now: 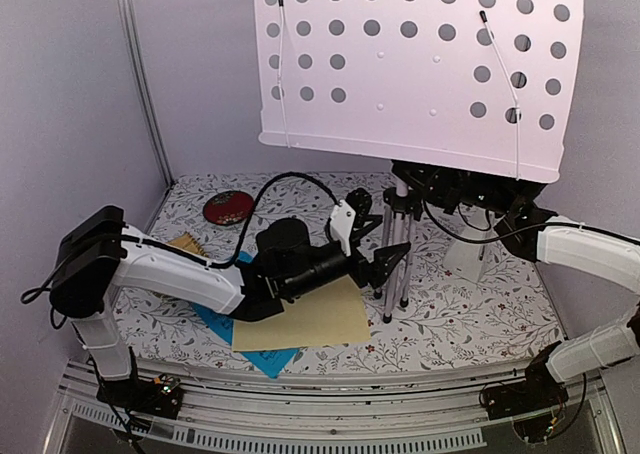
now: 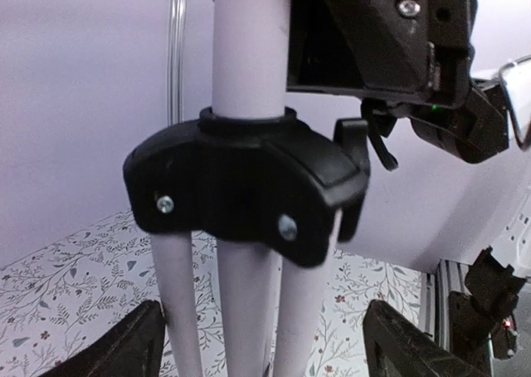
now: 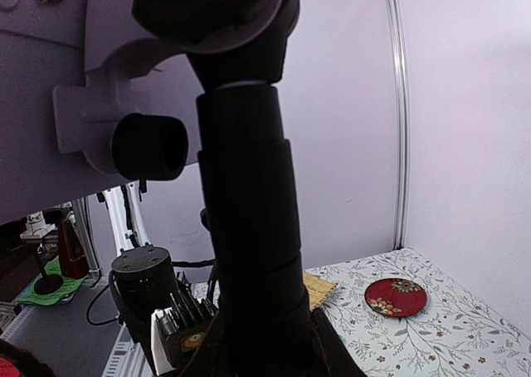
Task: Pack up the instrument practice props
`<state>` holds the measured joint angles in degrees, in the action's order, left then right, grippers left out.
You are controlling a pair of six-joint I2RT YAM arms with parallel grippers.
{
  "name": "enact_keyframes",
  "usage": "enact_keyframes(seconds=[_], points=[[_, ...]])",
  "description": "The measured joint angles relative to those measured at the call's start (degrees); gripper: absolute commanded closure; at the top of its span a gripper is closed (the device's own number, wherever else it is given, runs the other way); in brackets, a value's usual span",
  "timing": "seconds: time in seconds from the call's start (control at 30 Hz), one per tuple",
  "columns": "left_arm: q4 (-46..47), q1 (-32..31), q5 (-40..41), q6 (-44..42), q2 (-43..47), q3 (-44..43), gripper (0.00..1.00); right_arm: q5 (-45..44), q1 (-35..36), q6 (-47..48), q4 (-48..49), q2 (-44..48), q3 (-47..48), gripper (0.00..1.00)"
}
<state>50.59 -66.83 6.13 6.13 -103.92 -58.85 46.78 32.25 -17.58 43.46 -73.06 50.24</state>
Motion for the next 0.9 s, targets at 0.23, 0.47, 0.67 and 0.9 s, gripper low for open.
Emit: enact_keyframes(seconds=[0.23,0.47,0.67,0.9], points=[[1.9,0.5,0.5,-0.3,-5.5,-5.0,0.11,-0.9,0.0,1.2,-3.4,1.8,-0.1,0.99],[3.8,0.9,0.6,-0.3,-11.2,-7.7,0.12,-2.8,0.0,3.8,-9.3,4.9,-0.2,0.99],[5.4,0.9,0.8,-0.4,-15.2,-8.9,0.14,-4.4,0.0,4.2,-10.5,6.8,-1.3,0.99],[6.8,0.9,0.7,-1.5,-18.4,-13.0,0.29,-5.5,0.0,4.3,-10.9,7.6,-1.9,0.99]])
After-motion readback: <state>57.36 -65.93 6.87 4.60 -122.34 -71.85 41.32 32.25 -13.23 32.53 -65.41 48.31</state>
